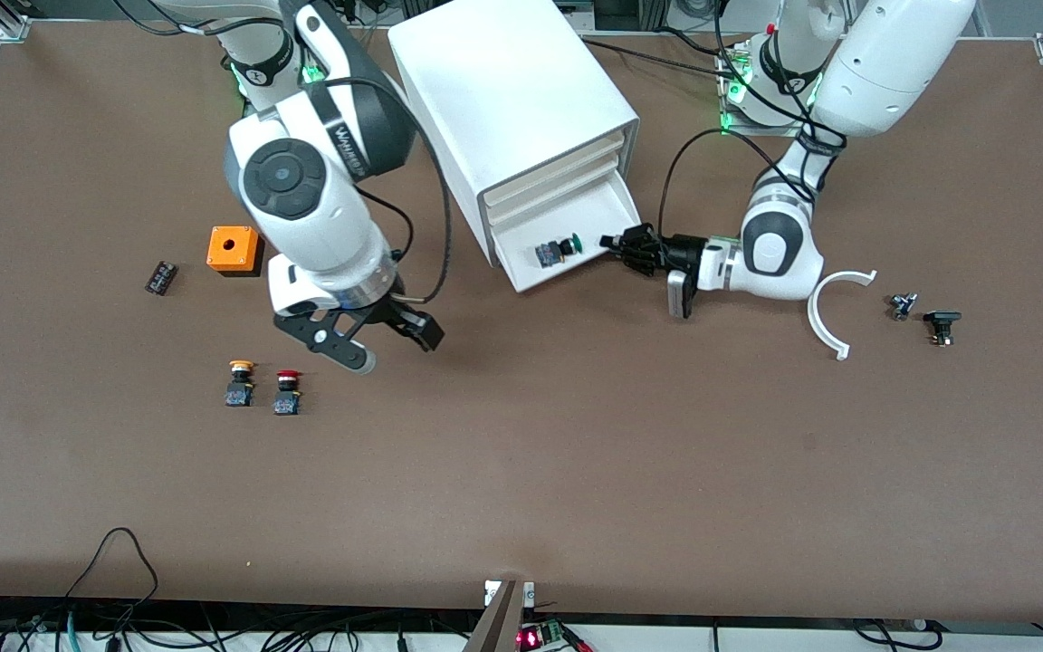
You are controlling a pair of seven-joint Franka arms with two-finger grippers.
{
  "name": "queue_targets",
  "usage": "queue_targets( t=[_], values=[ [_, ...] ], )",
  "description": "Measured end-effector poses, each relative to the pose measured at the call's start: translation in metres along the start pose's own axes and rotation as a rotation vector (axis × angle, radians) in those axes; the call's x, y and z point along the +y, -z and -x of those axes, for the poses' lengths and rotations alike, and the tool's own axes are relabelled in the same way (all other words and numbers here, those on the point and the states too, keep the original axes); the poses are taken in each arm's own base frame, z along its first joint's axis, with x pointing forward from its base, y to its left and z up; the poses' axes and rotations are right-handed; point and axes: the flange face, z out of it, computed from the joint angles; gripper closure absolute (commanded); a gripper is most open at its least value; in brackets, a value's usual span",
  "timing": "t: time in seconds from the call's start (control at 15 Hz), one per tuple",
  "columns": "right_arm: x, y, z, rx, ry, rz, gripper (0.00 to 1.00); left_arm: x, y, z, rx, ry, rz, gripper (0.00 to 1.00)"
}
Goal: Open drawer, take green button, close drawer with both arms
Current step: 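Reach the right gripper into the drawer while the left gripper releases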
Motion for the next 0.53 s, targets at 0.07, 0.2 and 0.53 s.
queue_targets(
  t=[0.07,0.2,0.53],
  values=[
    [-0.011,-0.004,0.011,-0.005,-0.038,-0.006,0.01,0.0,0.011,-0.011,-0.007,0.001,-0.017,1.0],
    [-0.032,-0.012,0.036,-0.01,-0.125,-0.016,0.01,-0.003,0.03,-0.026,-0.015,0.001,-0.045,1.0],
    [-0.069,-0.045,0.094,-0.02,-0.289,-0.032,0.01,-0.017,0.052,-0.038,-0.002,0.01,-0.076,0.0]
  ],
)
